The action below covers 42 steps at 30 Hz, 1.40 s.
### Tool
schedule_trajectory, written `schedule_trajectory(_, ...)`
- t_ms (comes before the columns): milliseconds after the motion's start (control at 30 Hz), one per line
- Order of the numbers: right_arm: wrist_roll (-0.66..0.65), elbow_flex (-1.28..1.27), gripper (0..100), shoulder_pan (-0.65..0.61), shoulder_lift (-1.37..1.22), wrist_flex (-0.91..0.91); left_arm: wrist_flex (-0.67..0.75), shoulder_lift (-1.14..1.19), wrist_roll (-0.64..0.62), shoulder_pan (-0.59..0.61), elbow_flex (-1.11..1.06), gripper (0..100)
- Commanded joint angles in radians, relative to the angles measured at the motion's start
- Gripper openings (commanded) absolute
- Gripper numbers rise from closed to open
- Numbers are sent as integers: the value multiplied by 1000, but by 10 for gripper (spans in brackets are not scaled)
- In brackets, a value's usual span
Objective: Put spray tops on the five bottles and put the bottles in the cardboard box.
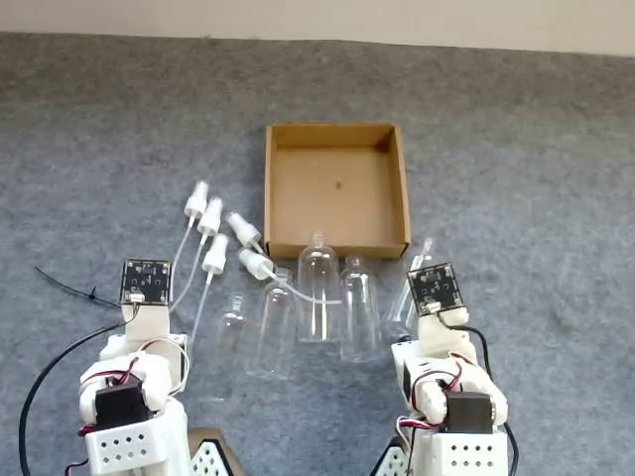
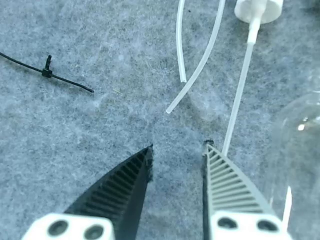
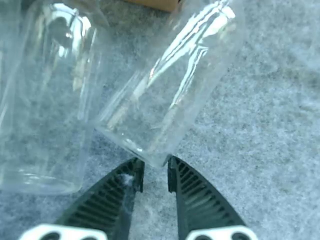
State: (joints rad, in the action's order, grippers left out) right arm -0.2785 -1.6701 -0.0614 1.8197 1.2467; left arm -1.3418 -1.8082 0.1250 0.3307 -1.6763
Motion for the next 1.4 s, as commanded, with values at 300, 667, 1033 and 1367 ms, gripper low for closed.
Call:
schedule_trajectory(300,-8,-160,48,5,10,4,-6,-7,8,13,-19,149)
schedule_trajectory(667,-9,-160,48,5,10,4,-6,-7,8,13,-19,149)
schedule_trajectory(1033,-11,-162,48,-1,12,-10,92,-8,9,22,-19,151)
schedule_trajectory(1367,-52,-156,48,19,10,-120,94,-5,201,97,-19,149)
